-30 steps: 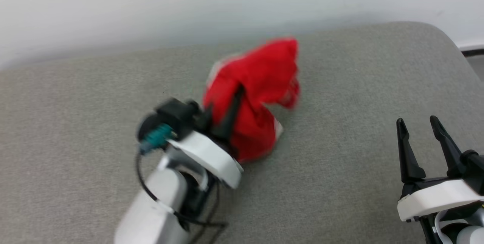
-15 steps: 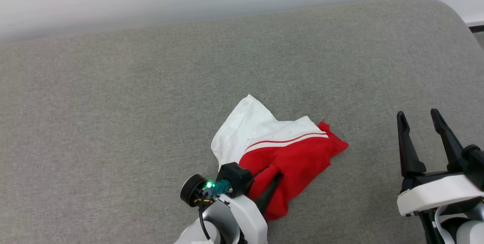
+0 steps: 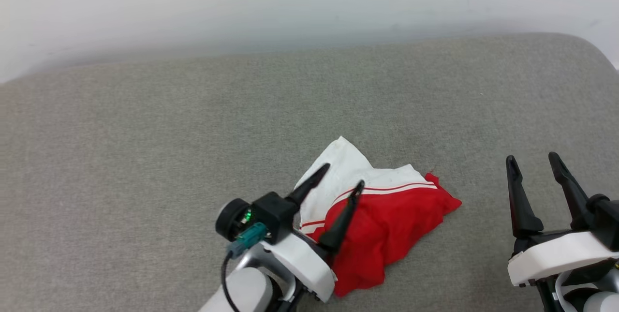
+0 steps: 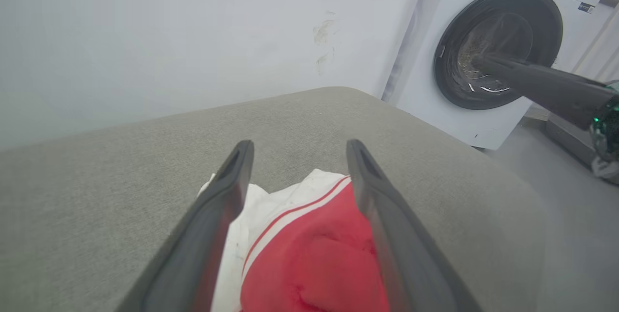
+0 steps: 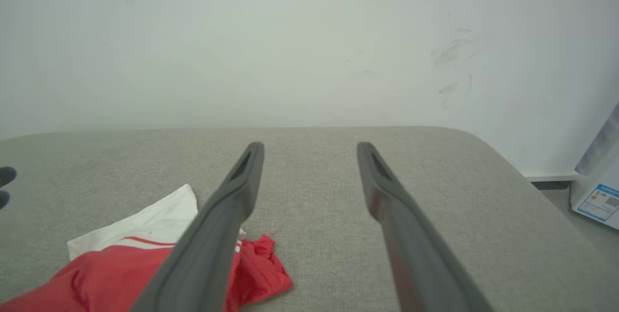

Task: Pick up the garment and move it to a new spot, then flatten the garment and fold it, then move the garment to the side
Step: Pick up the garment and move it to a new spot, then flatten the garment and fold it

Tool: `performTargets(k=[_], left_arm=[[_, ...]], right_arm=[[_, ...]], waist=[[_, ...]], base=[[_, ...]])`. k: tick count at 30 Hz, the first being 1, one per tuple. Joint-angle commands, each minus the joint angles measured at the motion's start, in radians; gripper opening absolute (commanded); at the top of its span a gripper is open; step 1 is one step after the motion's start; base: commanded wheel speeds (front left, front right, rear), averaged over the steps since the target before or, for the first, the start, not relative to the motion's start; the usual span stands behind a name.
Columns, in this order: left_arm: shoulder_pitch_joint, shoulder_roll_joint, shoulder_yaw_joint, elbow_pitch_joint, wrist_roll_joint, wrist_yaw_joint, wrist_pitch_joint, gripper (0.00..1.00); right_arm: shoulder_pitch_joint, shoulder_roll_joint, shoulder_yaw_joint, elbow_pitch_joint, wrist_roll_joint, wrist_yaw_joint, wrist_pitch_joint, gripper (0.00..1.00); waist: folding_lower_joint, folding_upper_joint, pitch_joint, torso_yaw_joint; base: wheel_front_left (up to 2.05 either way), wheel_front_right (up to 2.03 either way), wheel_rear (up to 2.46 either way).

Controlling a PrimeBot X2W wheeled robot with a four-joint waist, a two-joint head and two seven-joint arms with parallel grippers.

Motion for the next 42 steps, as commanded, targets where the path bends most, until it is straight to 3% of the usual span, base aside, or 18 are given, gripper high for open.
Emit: performTargets(k=[1,9,15,23,42], left_arm=[[0.008,0.011,0.017,-0.014,0.010,0.017,-0.013,1.00],[0.056,0.060,0.150,-0.049,0.002,0.121,-0.052,1.00],[0.115,0.120,0.248,-0.051,0.006,0.172,-0.061,1.00],[0.189,0.167,0.303,-0.071,0.006,0.188,-0.063,1.00],[0.175,0.157,0.280,-0.054,-0.008,0.150,-0.040,1.00]], right_arm=[[0.009,0.001,0.000,-0.004,-0.002,-0.001,0.003,1.00],[0.043,0.001,0.004,-0.006,0.003,-0.001,0.013,1.00],[0.063,0.001,0.016,-0.010,0.005,-0.001,0.023,1.00],[0.086,0.001,0.026,-0.014,0.002,-0.001,0.030,1.00],[0.097,0.001,0.021,-0.033,0.017,-0.001,0.043,1.00]], waist=[[0.0000,0.0000,-0.014,0.015],[0.0000,0.0000,-0.051,0.052],[0.0000,0.0000,-0.074,0.069],[0.0000,0.0000,-0.098,0.073],[0.0000,0.0000,-0.092,0.082]], base=[[0.00,0.00,0.00],[0.00,0.00,0.00],[0.00,0.00,0.00],[0.00,0.00,0.00],[0.00,0.00,0.00]])
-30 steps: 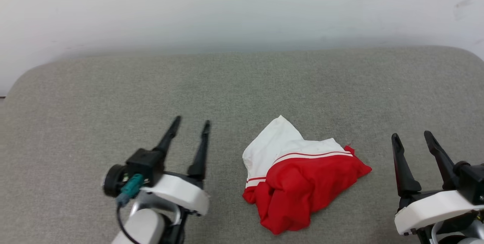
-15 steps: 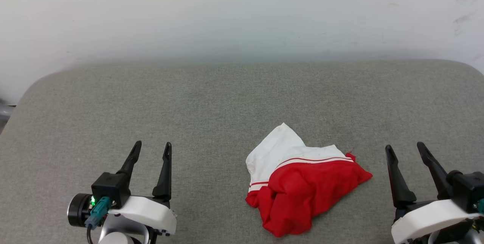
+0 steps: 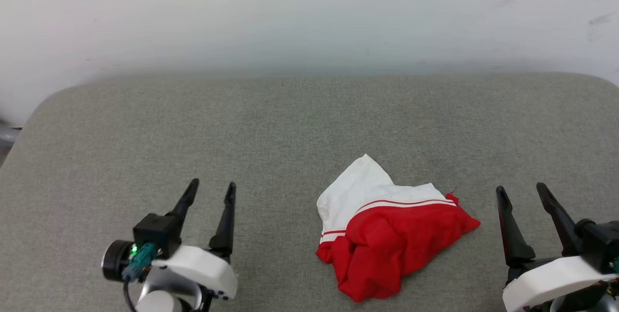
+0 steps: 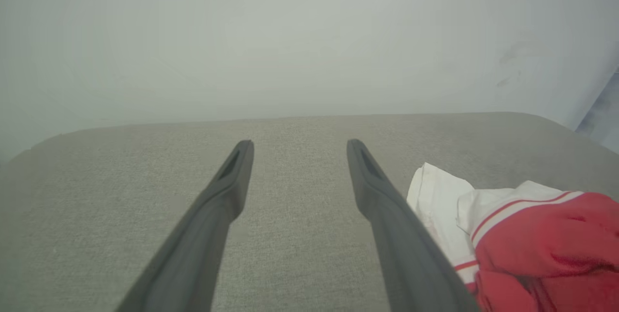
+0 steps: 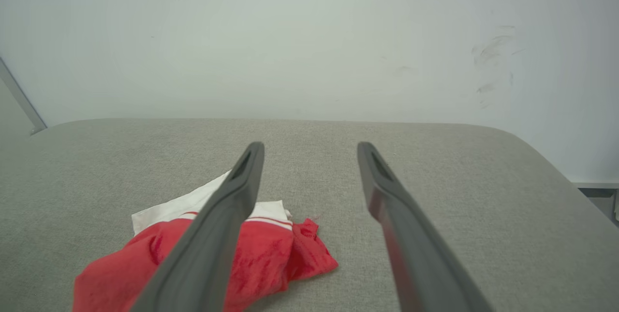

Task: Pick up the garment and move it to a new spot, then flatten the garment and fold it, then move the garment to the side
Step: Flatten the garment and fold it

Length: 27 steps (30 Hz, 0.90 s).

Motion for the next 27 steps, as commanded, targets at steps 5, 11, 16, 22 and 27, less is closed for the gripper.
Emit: performTargets(k=[5,11,16,22,27], left_arm=[[-0.090,-0.027,-0.043,0.026,-0.036,-0.051,0.103,1.00],[-0.228,-0.073,-0.102,0.099,-0.102,-0.110,0.319,1.00],[-0.325,-0.101,-0.147,0.183,-0.146,-0.141,0.498,1.00],[-0.404,-0.088,-0.192,0.291,-0.156,-0.158,0.672,1.00],[-0.435,-0.074,-0.251,0.411,-0.150,-0.168,0.828,1.00]], right_arm=[[-0.016,0.001,0.006,-0.007,-0.002,0.000,0.006,1.00],[-0.043,0.001,0.013,-0.009,-0.009,0.000,0.013,1.00],[-0.062,0.001,0.020,0.004,0.015,0.000,0.008,1.00],[-0.091,0.001,0.028,0.022,0.022,0.000,-0.011,1.00],[-0.110,0.001,0.031,0.049,0.038,0.000,-0.037,1.00]], waist=[[0.0000,0.0000,0.028,-0.015],[0.0000,0.0000,0.085,-0.060],[0.0000,0.0000,0.137,-0.103],[0.0000,0.0000,0.191,-0.153],[0.0000,0.0000,0.228,-0.187]], base=[[0.00,0.00,0.00],[0.00,0.00,0.00],[0.00,0.00,0.00],[0.00,0.00,0.00],[0.00,0.00,0.00]])
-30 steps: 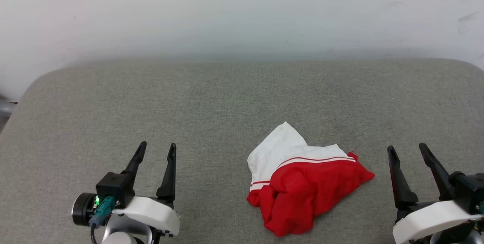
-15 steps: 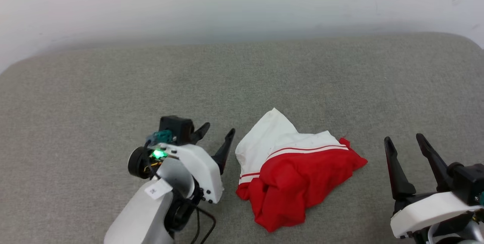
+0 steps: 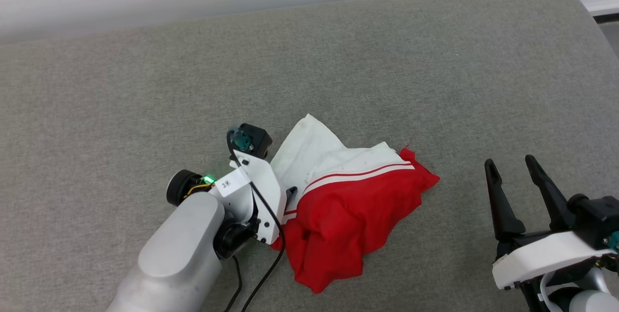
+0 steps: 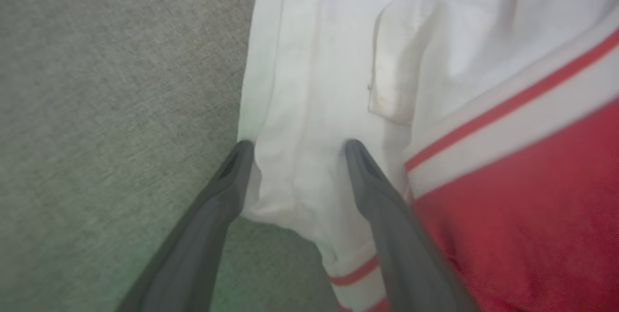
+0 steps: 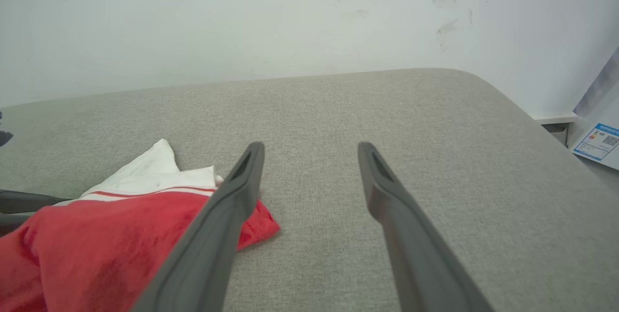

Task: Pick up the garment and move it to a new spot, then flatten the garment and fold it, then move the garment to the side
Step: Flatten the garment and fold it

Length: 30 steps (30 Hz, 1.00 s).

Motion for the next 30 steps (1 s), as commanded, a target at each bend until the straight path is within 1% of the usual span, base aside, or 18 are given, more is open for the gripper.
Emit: performTargets(k=[1,2,3,4,7,11,15,17,21,25,30], left_arm=[[0.033,0.000,-0.027,0.041,-0.008,-0.009,0.039,0.63],[0.036,-0.001,-0.040,0.051,-0.009,-0.013,0.062,0.21],[0.039,-0.003,-0.048,0.058,-0.015,-0.019,0.074,0.00],[0.041,-0.003,-0.057,0.062,-0.017,-0.022,0.083,0.00],[0.024,0.005,-0.057,0.048,0.006,-0.019,0.033,0.00],[-0.006,0.024,-0.024,0.009,0.040,0.020,-0.089,0.00],[-0.005,0.052,0.016,-0.056,0.055,0.065,-0.180,0.00],[0.009,0.068,0.041,-0.105,0.056,0.094,-0.216,0.00],[0.070,0.124,0.103,-0.216,0.046,0.162,-0.258,0.00],[0.180,0.169,0.166,-0.319,0.016,0.233,-0.267,0.00],[0.359,0.202,0.258,-0.379,-0.043,0.323,-0.284,0.00]], right_arm=[[-0.011,0.001,0.002,0.004,0.010,0.000,-0.009,1.00],[-0.014,0.001,0.002,0.008,0.011,0.000,-0.011,1.00],[-0.017,0.001,0.003,0.012,0.011,0.000,-0.012,1.00],[-0.020,0.001,0.002,0.015,0.012,0.000,-0.014,1.00],[-0.023,0.001,-0.003,0.025,0.015,0.000,-0.017,1.00],[-0.019,0.001,-0.014,0.036,0.011,0.000,-0.017,1.00],[-0.015,0.001,-0.023,0.035,0.006,0.000,-0.016,1.00],[-0.009,0.001,-0.032,0.032,0.003,0.000,-0.012,1.00],[0.000,0.001,-0.045,0.027,0.000,0.000,-0.006,1.00],[0.011,0.001,-0.053,0.019,-0.005,0.000,-0.001,1.00],[0.018,0.001,-0.057,0.012,-0.008,0.000,0.007,1.00]], waist=[[-0.0001,-0.0001,0.008,-0.009],[-0.0001,-0.0001,0.009,-0.011],[-0.0001,-0.0001,0.010,-0.012],[-0.0001,-0.0001,0.011,-0.013],[-0.0001,-0.0001,0.008,-0.010],[-0.0001,-0.0001,-0.013,0.006],[-0.0001,-0.0001,-0.037,0.030],[-0.0001,-0.0001,-0.048,0.045],[-0.0001,-0.0001,-0.071,0.074],[-0.0001,-0.0001,-0.086,0.097],[-0.0001,-0.0001,-0.096,0.113]], base=[[0.00,0.00,0.00],[0.00,0.00,0.00],[0.00,0.00,0.00],[0.00,0.00,0.00],[0.00,0.00,0.00],[0.00,0.00,0.00],[0.00,0.00,0.00],[0.00,0.00,0.00],[0.00,0.00,0.00],[0.00,0.00,0.00],[0.00,0.00,0.00]])
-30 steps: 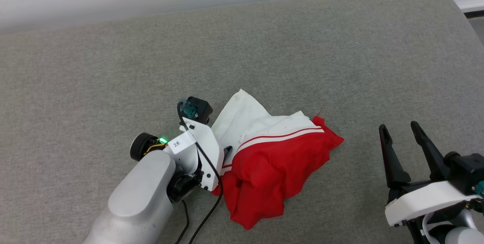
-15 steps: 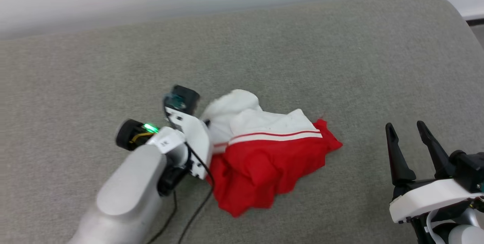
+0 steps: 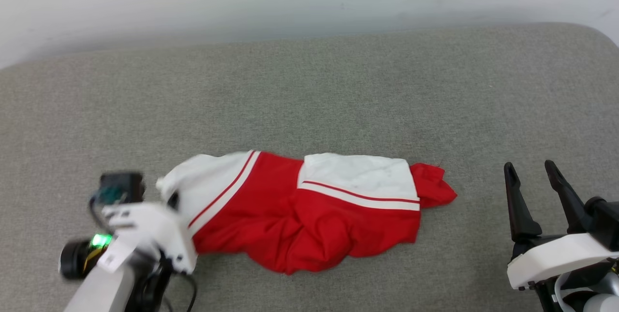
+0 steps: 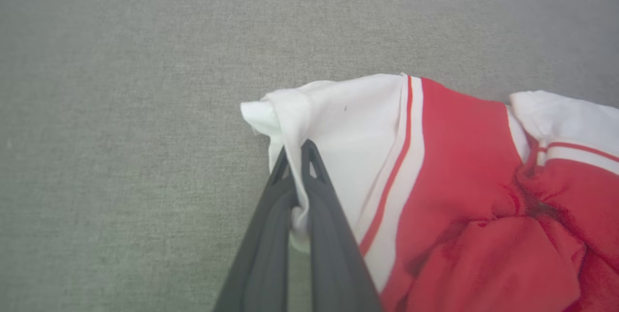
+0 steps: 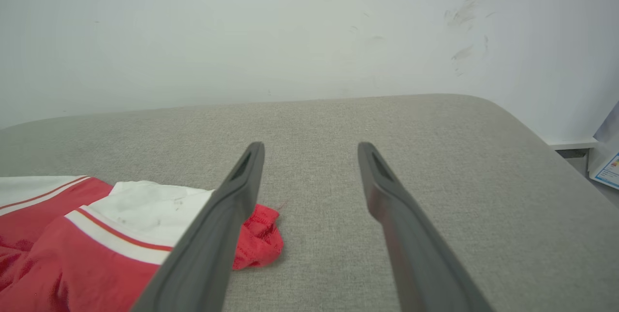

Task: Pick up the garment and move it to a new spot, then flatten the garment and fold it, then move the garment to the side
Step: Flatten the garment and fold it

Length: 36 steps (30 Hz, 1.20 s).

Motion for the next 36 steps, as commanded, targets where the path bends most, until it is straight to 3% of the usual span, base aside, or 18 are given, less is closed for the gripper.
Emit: performTargets(k=[1,5,8,9,10,11,26,36], left_arm=[[0.051,0.005,0.024,-0.006,-0.019,0.021,-0.014,0.00],[0.177,-0.009,0.062,0.006,-0.066,0.050,-0.033,0.00],[0.214,-0.020,0.062,0.018,-0.081,0.044,-0.043,0.00],[0.226,-0.029,0.058,0.024,-0.085,0.039,-0.048,0.22],[0.234,-0.037,0.053,0.029,-0.088,0.037,-0.056,0.90],[0.239,-0.042,0.047,0.033,-0.086,0.030,-0.067,1.00],[0.148,-0.054,-0.001,-0.045,0.059,-0.045,-0.384,1.00],[0.157,-0.039,-0.016,-0.154,0.136,-0.039,-0.506,1.00]], right_arm=[[0.012,0.001,0.000,-0.003,0.000,0.000,0.001,1.00],[0.012,0.001,0.001,-0.005,-0.006,0.000,0.008,1.00],[0.013,0.001,0.002,-0.006,-0.008,0.000,0.010,1.00],[0.014,0.001,0.002,-0.007,-0.009,0.000,0.011,1.00],[0.016,0.001,0.002,-0.008,-0.011,0.000,0.014,1.00],[0.019,0.001,0.002,-0.009,-0.013,0.000,0.017,1.00],[0.052,0.001,0.003,-0.036,-0.018,0.000,0.053,1.00],[0.070,0.001,-0.022,-0.034,-0.011,0.000,0.101,1.00]], waist=[[0.0000,0.0000,-0.004,0.004],[0.0000,0.0000,-0.014,0.009],[0.0000,0.0000,-0.018,0.010],[0.0000,0.0000,-0.021,0.011],[0.0000,0.0000,-0.025,0.013],[0.0000,0.0000,-0.029,0.014],[0.0000,0.0000,-0.090,0.008],[0.0000,0.0000,-0.104,0.022]], base=[[0.00,0.00,0.00],[0.00,0.00,0.00],[0.00,0.00,0.00],[0.00,0.00,0.00],[0.00,0.00,0.00],[0.00,0.00,0.00],[0.00,0.00,0.00],[0.00,0.00,0.00]])
